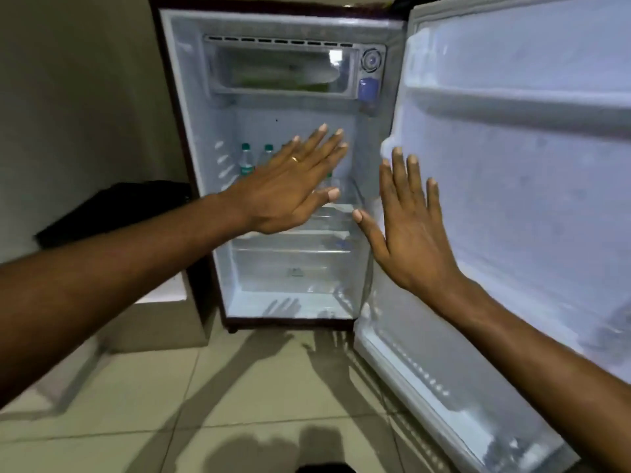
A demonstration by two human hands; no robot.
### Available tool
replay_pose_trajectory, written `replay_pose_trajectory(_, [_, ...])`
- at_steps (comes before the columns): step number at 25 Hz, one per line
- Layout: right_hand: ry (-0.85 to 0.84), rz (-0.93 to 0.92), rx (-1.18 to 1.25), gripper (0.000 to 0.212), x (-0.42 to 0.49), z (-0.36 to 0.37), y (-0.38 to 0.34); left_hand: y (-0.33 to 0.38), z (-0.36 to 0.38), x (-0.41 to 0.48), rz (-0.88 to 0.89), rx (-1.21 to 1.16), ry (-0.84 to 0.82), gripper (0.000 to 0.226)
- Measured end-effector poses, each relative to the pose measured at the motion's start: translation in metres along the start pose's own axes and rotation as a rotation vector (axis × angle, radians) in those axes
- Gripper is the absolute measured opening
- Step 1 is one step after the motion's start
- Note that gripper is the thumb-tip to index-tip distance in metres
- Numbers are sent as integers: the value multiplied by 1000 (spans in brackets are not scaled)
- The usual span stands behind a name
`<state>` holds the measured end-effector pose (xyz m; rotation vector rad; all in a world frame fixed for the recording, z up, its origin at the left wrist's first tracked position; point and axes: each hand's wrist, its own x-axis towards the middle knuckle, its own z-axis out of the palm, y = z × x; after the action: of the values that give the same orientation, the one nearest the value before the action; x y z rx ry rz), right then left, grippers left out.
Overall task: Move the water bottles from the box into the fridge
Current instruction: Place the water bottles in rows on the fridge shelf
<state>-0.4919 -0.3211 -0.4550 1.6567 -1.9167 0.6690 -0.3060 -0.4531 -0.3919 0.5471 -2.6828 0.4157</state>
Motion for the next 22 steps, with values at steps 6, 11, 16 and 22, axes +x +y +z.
replay_pose_trajectory(6, [-184, -69, 108, 82, 30, 83, -34, -63, 6, -76, -234, 54, -73, 69])
replay_pose_trajectory(11, [-199, -117, 114, 74, 59, 118, -44, -81, 37, -87, -341, 24, -68, 68])
replay_pose_trajectory(16, [-226, -102, 169, 74, 83, 177, -55, -111, 96, -77, -341, 4, -90, 69])
replay_pose_trajectory(22, [-203, -24, 191, 73, 140, 247, -56, -196, 171, -10, -364, -15, -84, 68])
